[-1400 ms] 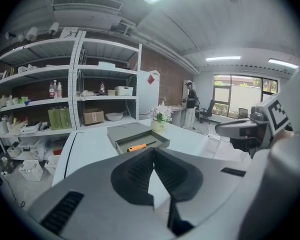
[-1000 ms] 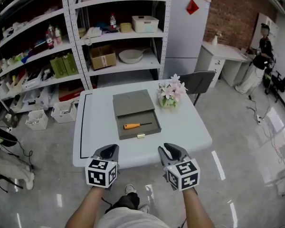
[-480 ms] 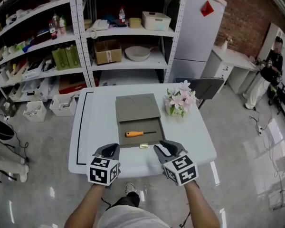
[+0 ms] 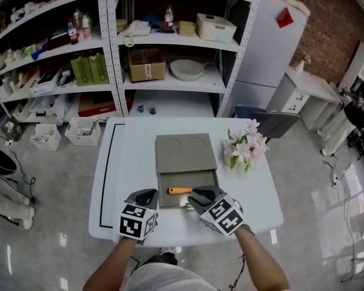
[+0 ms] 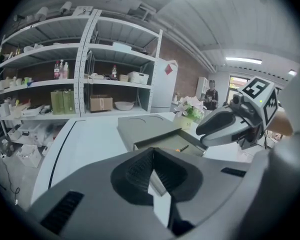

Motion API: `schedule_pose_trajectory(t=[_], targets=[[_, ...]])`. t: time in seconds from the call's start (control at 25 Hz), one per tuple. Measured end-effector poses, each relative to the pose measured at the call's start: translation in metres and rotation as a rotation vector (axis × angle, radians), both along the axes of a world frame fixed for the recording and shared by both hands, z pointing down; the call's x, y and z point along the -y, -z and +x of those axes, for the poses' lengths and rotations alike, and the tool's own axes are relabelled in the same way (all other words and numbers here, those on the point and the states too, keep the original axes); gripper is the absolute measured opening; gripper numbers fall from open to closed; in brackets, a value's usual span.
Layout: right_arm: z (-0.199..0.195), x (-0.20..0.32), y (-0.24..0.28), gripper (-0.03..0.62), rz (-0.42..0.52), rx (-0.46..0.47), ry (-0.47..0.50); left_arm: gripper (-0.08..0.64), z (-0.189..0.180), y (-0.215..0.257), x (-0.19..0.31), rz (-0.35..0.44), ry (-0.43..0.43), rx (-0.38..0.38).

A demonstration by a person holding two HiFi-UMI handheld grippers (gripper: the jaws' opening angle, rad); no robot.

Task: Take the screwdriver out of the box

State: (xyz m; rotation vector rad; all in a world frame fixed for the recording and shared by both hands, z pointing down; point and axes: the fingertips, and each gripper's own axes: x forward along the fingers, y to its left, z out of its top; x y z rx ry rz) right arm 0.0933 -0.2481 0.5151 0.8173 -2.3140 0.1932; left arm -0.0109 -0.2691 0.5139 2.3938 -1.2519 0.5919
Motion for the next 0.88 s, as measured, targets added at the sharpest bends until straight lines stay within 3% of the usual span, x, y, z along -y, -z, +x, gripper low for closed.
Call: schedule_pose_trajectory(t=[0.44, 0.88], targets=[[-0.040, 0.027, -0.053, 0.124, -0.128, -0.210, 0.314, 0.005, -0.015, -0.026, 0.034, -0.075, 0.005, -0.017], [-0.049, 0.033, -0.090, 0.158, -0.171, -0.426, 0.499, 0.005, -0.021, -0.037, 0.048, -0.096, 0.007, -0.043]])
